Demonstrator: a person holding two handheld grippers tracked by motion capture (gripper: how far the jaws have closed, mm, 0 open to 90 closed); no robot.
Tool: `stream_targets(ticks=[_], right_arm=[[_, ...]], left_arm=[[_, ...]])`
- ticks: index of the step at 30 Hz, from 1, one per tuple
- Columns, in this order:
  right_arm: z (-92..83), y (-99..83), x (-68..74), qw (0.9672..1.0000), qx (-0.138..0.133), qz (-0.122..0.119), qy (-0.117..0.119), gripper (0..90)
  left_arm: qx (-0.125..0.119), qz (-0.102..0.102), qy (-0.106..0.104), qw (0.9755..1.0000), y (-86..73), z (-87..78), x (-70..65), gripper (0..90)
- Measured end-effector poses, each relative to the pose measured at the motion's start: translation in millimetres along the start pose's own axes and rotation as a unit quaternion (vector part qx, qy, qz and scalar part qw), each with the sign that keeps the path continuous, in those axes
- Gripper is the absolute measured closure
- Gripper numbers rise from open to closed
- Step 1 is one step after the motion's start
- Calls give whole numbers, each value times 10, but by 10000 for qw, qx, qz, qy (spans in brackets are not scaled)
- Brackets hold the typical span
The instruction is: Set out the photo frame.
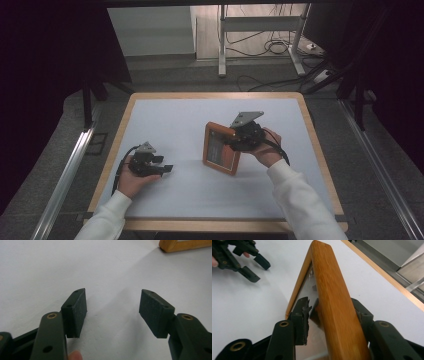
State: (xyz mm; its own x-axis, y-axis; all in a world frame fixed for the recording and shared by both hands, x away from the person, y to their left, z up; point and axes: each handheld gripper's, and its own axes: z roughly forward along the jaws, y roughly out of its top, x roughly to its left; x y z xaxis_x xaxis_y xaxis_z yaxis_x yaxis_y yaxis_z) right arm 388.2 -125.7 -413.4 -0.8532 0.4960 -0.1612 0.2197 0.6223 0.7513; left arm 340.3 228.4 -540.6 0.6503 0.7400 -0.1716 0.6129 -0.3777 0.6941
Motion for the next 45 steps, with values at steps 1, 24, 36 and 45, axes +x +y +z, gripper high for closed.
stream_targets(ticks=[1, 24, 36, 45], right_arm=[[2, -6, -14, 10000, -3, 21, 1, 550], [40, -61, -149, 9972, -125, 593, -441, 322], [-324, -411, -12, 9875, -630, 1277, -669, 202], [-422, -806, 177, 9861, -727, 1434, -432, 202]], left_arm=[[-5, -7, -2, 10000, 0, 10, -8, 384], [-3, 46, -20, 10000, -4, 0, -13, 378], [-173, 68, -83, 9998, 15, -1, -73, 378], [-185, 143, -60, 9997, 22, 2, -119, 367]])
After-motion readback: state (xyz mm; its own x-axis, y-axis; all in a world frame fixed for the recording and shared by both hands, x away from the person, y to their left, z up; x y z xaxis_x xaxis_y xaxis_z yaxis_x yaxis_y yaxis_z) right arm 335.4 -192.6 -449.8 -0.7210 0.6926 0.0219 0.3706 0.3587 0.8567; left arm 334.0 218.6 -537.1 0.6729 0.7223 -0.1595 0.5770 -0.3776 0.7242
